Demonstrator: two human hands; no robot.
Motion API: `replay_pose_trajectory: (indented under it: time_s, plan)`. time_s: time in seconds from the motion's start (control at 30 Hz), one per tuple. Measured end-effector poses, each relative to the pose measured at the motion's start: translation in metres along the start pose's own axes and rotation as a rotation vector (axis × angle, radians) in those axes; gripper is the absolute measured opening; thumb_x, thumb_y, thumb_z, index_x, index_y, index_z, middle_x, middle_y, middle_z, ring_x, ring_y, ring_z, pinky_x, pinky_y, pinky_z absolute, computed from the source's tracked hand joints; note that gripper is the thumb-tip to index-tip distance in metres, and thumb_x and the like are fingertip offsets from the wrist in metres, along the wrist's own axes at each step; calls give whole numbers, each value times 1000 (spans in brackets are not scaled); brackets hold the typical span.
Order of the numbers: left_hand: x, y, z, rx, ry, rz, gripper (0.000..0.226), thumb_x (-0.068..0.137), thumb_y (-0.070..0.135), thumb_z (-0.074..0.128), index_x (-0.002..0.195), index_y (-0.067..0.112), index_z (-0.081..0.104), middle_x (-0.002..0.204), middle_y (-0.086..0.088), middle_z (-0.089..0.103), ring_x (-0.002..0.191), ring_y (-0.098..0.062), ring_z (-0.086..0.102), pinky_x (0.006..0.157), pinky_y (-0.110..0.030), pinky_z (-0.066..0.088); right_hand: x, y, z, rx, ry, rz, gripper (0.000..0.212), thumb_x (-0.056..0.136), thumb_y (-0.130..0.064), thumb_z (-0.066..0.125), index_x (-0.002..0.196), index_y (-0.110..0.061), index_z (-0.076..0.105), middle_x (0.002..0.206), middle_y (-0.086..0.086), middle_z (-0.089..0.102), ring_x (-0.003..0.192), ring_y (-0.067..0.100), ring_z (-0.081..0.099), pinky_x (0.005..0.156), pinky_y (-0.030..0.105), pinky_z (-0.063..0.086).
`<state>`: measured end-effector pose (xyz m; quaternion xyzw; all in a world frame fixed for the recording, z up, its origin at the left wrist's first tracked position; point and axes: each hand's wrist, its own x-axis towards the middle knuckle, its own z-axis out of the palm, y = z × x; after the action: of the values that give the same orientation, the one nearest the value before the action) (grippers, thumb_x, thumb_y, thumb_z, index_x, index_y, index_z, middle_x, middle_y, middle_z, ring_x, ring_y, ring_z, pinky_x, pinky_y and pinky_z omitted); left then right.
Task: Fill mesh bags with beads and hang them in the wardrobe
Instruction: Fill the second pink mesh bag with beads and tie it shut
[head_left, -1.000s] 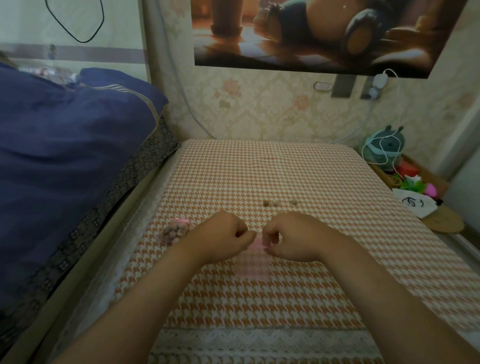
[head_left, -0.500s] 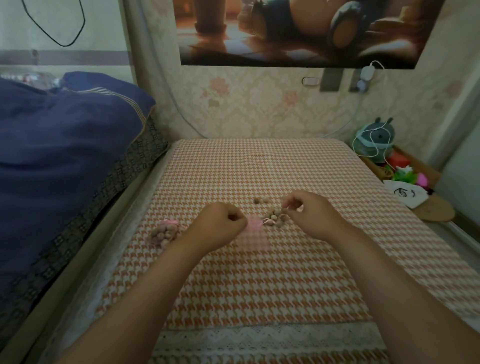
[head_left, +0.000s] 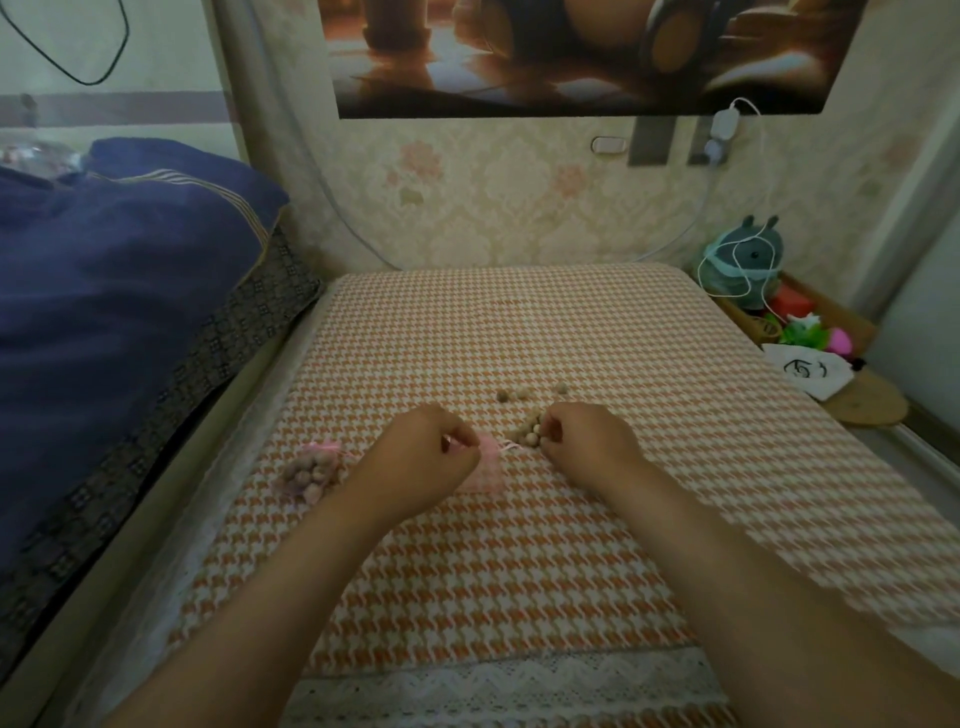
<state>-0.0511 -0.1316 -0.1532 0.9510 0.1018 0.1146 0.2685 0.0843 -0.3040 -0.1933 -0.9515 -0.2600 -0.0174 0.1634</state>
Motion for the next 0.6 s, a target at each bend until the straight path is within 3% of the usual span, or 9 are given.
replay_pose_trajectory:
  time_s: [0.1, 0.23, 0.33, 0.4, 0.5, 0.6]
  plan:
    - [-2, -1, 0, -100, -7, -39, 12, 89, 34, 65, 99, 30, 70, 85, 15, 61, 71, -1, 59, 55, -13, 40, -2, -3, 0, 38, -2, 9, 3, 92, -33, 65, 93, -31, 67, 90, -12, 65, 86, 13, 63, 64, 28, 46]
    - [-2, -2, -2, -116, -25, -10, 18, 89, 32, 65, 105, 28, 70, 90, 21, 62, 77, 4, 59, 59, -8, 40, 1, -11, -17, 328, 127, 23, 4, 87, -31, 71, 91, -33, 71, 91, -15, 70, 86, 5, 65, 76, 28, 55]
    - [0, -5, -1, -128, -35, -7, 21, 88, 32, 64, 108, 29, 69, 99, 16, 65, 81, 3, 60, 60, -7, 42, -3, -31, -41, 538, 184, -62, 7, 82, -31, 79, 85, -30, 73, 84, -17, 71, 73, -9, 62, 68, 13, 48]
    - [1, -4, -1, -129, -41, 6, 22, 87, 32, 64, 108, 28, 69, 99, 17, 64, 79, 6, 58, 59, -4, 39, -13, -45, -51, 608, 120, -148, 8, 81, -26, 81, 85, -29, 74, 85, -14, 72, 62, -9, 62, 61, 14, 50]
    - [0, -3, -2, -140, -48, 24, 17, 87, 31, 63, 103, 28, 69, 93, 15, 65, 75, 5, 59, 56, -5, 38, -27, -56, -51, 500, 32, -270, 7, 82, -29, 80, 88, -29, 76, 87, -16, 73, 64, -12, 60, 66, 17, 48]
    - [-1, -3, -3, -176, -66, 22, 14, 87, 29, 63, 99, 28, 70, 89, 9, 68, 73, -4, 62, 59, -16, 47, -29, -55, -42, 376, 15, -326, 10, 84, -39, 76, 93, -35, 75, 89, -23, 71, 74, -17, 56, 76, 22, 45]
